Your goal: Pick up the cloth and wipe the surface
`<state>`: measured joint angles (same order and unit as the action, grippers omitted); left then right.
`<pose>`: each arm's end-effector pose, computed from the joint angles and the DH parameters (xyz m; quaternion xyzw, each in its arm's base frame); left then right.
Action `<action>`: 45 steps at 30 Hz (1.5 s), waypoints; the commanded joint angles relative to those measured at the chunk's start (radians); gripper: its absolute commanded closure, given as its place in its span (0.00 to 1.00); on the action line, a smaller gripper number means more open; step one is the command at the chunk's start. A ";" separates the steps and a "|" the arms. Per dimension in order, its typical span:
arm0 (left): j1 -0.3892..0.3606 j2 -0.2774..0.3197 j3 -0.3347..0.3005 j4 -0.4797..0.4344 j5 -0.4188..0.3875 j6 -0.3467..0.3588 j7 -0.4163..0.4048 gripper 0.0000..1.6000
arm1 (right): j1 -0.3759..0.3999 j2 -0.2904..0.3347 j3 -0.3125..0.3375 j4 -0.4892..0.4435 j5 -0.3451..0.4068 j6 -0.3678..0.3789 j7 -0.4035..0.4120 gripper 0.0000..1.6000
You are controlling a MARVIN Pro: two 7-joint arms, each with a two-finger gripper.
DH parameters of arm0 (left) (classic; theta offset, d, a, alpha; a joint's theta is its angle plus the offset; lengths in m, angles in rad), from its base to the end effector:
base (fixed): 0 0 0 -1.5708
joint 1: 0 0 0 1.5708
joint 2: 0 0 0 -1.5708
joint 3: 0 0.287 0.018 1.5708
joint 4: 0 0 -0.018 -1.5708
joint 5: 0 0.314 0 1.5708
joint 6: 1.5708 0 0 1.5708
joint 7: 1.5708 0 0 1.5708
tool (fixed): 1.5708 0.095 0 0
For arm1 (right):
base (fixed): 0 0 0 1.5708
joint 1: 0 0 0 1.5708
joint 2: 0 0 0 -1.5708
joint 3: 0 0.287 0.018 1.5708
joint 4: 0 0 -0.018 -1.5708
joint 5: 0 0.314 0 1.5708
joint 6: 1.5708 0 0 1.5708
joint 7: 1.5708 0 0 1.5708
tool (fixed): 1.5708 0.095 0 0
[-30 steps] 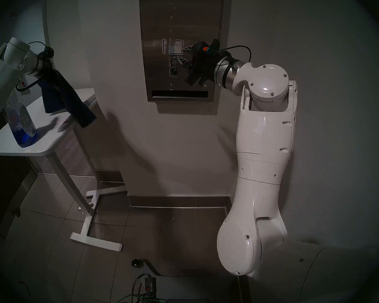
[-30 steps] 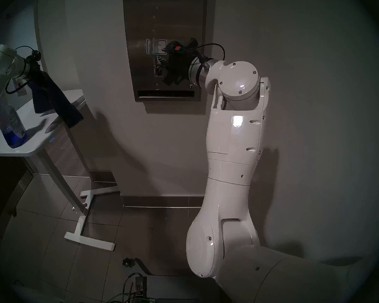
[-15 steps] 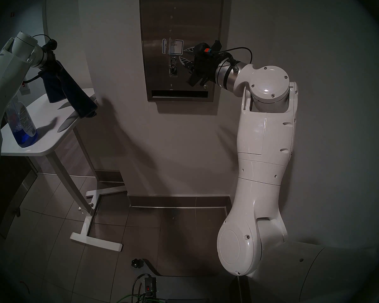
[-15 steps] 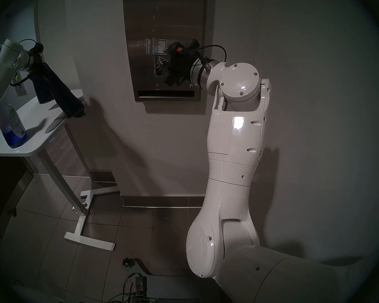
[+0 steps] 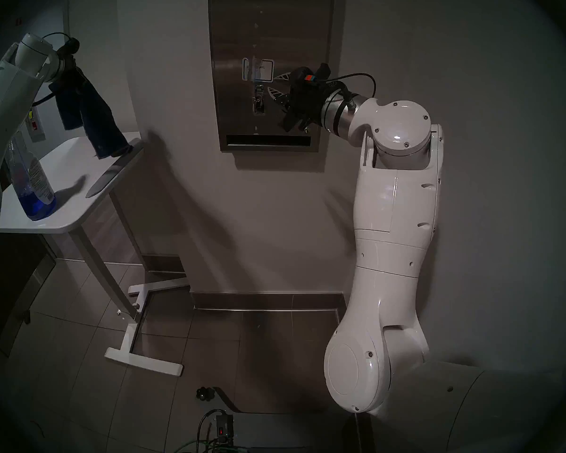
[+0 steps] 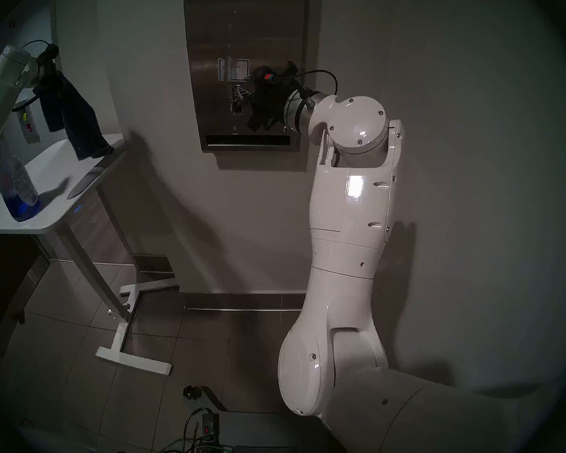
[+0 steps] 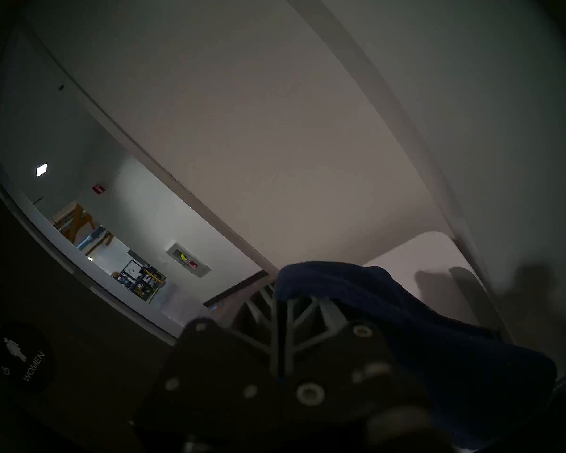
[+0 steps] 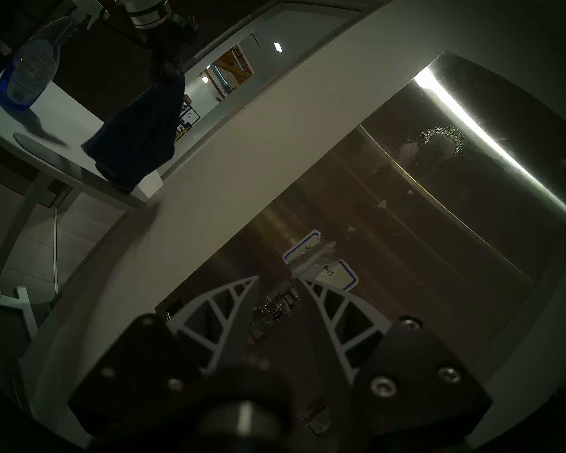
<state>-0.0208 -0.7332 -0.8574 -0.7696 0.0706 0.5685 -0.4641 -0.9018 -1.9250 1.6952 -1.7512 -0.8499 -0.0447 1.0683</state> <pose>0.5431 0.3292 0.1660 -0.7396 0.1387 -0.5476 0.3659 0.4790 0.1118 0.0232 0.4502 0.4735 0.7556 0.0455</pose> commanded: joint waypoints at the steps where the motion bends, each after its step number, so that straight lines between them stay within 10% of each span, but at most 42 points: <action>1: -0.109 0.006 -0.011 0.004 0.047 -0.045 0.019 1.00 | 0.031 -0.006 -0.004 -0.013 0.002 -0.002 -0.010 0.53; 40: -0.255 0.083 0.284 0.116 0.406 -0.496 -0.242 1.00 | 0.047 -0.008 0.003 0.024 0.001 -0.014 -0.020 0.53; 41: -0.262 0.083 0.289 0.118 0.413 -0.511 -0.254 0.00 | 0.047 -0.008 0.004 0.024 0.001 -0.014 -0.020 0.53; 45: -0.287 0.081 0.299 0.120 0.425 -0.561 -0.303 0.00 | 0.047 -0.007 0.006 0.026 0.000 -0.015 -0.020 0.53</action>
<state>-0.2008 -0.6458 -0.5598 -0.6398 0.4655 0.0835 -0.7272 -0.8916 -1.9298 1.6976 -1.7074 -0.8499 -0.0597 1.0650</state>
